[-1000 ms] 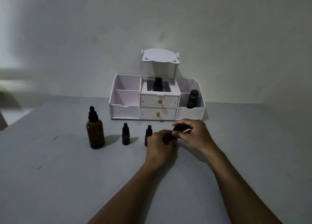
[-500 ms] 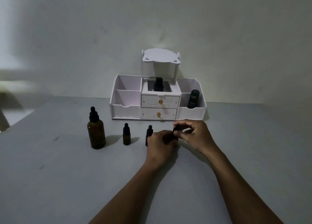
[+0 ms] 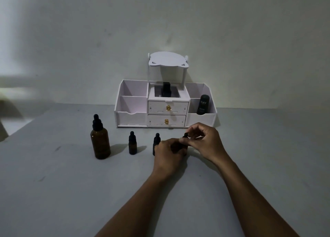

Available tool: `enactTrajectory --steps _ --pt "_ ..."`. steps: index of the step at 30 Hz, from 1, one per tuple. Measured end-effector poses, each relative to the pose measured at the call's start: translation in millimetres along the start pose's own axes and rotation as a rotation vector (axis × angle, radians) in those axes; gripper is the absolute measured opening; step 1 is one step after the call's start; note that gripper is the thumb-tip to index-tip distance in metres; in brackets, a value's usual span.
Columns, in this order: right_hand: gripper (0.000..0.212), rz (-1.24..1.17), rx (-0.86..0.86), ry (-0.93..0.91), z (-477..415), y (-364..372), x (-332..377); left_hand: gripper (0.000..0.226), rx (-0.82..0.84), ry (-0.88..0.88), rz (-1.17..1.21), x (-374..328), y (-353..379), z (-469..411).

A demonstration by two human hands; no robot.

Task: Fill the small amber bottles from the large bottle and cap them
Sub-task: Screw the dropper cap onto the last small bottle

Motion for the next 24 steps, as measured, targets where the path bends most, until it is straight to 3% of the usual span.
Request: enactTrajectory --steps 4,24 --pt "0.029 -0.017 0.080 -0.023 1.4 1.1 1.2 0.030 0.002 -0.042 0.066 -0.7 1.5 2.4" --pt "0.019 0.024 0.046 0.016 -2.2 3.8 -0.5 0.026 0.021 -0.007 0.054 -1.4 -0.5 2.4"
Point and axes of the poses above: each hand's wrist, its own z-axis away from the middle knuckle, its own y-axis out of the palm, x = y × z, the point moved 3 cm from there along -z, towards the middle knuckle, and after that the axes turned 4 degrees about y, right-handed, at the moved point
